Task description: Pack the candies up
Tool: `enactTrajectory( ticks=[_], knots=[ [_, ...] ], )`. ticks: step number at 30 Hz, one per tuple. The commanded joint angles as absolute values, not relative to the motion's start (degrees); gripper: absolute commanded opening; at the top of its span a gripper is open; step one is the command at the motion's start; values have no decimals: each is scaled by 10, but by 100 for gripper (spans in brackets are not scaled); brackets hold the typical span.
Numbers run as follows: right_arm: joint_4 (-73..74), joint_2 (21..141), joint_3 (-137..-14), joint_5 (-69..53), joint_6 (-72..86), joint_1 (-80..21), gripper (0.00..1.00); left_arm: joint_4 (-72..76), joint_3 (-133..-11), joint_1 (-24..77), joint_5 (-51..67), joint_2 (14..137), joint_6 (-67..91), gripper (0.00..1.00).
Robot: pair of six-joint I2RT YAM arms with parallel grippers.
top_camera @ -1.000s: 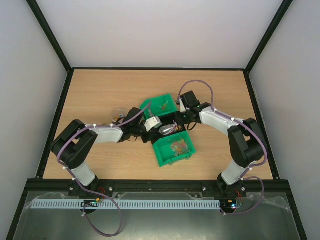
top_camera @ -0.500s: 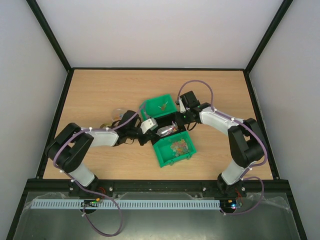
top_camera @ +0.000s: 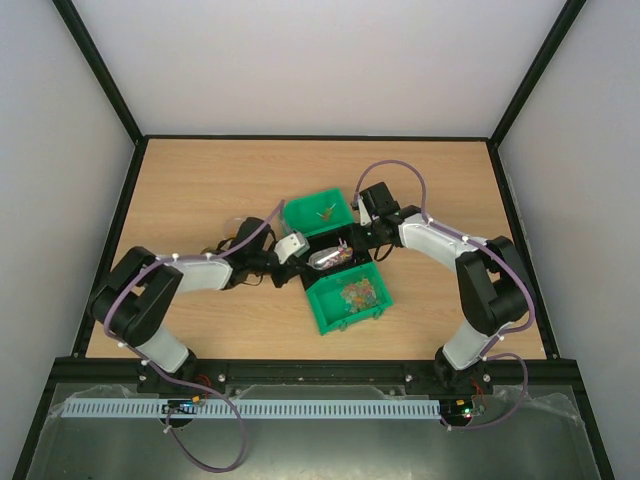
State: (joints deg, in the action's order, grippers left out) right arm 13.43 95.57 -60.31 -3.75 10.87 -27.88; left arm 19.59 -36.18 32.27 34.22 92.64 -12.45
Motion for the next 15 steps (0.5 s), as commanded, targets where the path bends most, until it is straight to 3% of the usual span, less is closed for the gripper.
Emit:
enactTrajectory(
  ticks=[1, 15],
  knots=[
    [138, 934, -601, -25, 106, -277, 1, 178, -352, 301, 356, 895, -162, 2],
    [137, 925, -588, -23, 102, -269, 1, 176, -338, 277, 361, 831, -152, 2]
  ],
)
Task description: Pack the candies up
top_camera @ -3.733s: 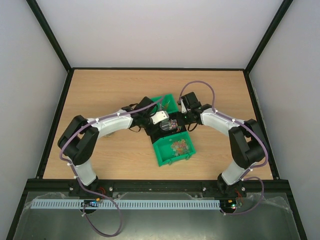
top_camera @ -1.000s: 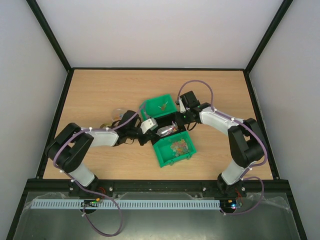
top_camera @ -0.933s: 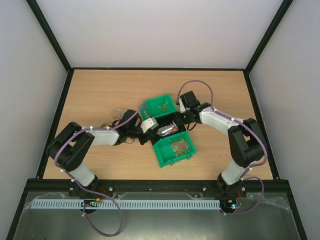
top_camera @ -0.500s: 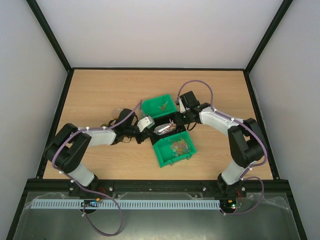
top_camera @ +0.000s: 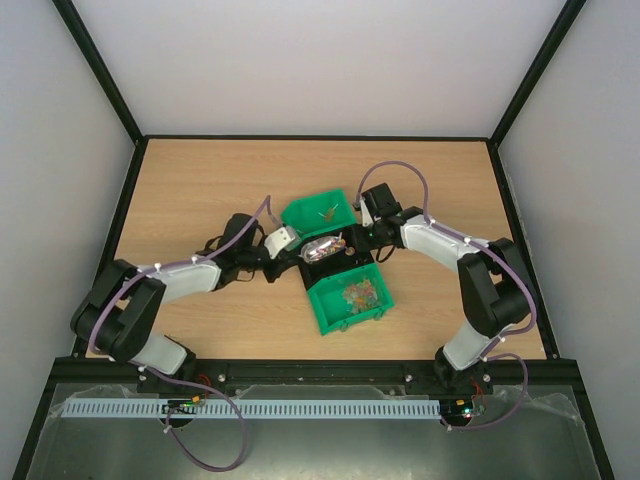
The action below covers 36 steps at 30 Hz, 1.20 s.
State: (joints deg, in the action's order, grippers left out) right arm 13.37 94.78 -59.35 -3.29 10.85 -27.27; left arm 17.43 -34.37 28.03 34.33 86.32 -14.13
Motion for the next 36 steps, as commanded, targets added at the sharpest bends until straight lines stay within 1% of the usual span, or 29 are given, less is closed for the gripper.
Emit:
enactTrajectory(
  ticks=[1, 8, 13, 21, 36],
  knots=[
    [137, 925, -589, -23, 102, -269, 1, 174, -338, 277, 361, 823, -153, 2],
    [137, 930, -591, -25, 103, -267, 1, 134, -338, 267, 367, 773, -152, 2],
    [134, 936, -593, -31, 108, -267, 1, 65, -348, 230, 383, 738, -178, 2],
    [132, 948, -605, -35, 107, -267, 1, -69, -377, 135, 403, 659, -236, 2],
    [134, 981, -639, -45, 109, -268, 1, -306, -425, -73, 447, 572, -366, 2]
  ],
)
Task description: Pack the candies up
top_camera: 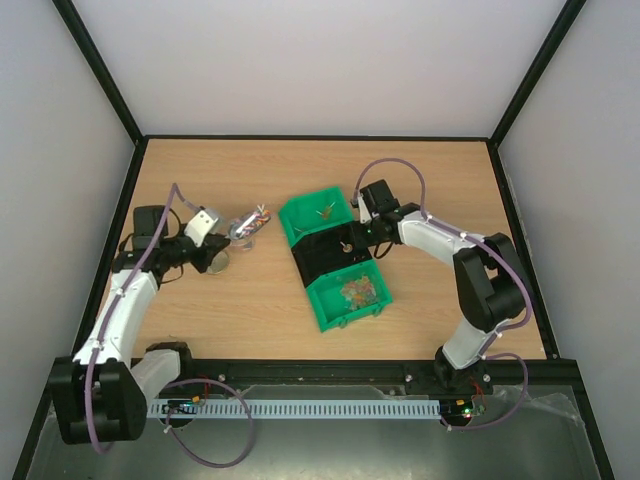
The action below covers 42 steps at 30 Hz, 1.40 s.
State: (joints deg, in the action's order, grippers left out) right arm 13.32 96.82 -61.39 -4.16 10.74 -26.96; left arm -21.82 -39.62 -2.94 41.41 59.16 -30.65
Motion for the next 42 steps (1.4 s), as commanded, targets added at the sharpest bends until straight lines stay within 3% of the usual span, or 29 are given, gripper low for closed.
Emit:
enactTrajectory(
  ticks=[1, 8, 27, 42],
  knots=[
    [134, 983, -640, -44, 108, -268, 1, -326, -430, -90, 449, 572, -383, 2],
    [134, 985, -643, -42, 103, -268, 1, -439, -470, -161, 422, 595, -490, 2],
    [125, 975, -638, -40, 107, -268, 1, -472, -550, -161, 310, 737, -507, 2],
    [117, 980, -638, -36, 111, -266, 1, -511, -594, -125, 250, 752, -543, 2]
  ],
)
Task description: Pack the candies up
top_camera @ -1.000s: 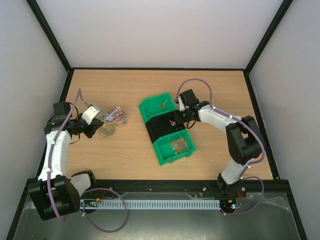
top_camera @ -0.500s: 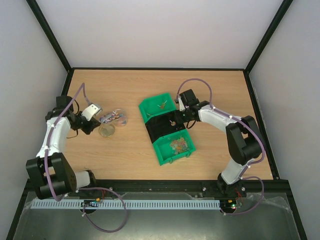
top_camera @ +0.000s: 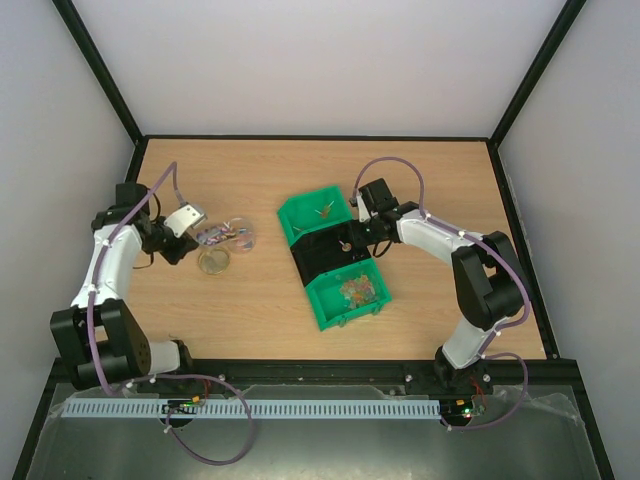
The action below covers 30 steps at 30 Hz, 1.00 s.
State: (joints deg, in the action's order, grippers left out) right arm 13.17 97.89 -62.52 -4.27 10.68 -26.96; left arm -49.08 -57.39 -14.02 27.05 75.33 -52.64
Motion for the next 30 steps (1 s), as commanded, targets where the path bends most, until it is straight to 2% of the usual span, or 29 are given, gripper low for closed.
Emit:
enactTrajectory(
  ticks=[1, 30],
  knots=[
    [117, 979, -637, -36, 111, -266, 1, -513, -596, -120, 246, 752, -544, 2],
    [105, 973, -622, -33, 120, -265, 1, -551, -658, 17, 59, 774, -552, 2]
  ],
)
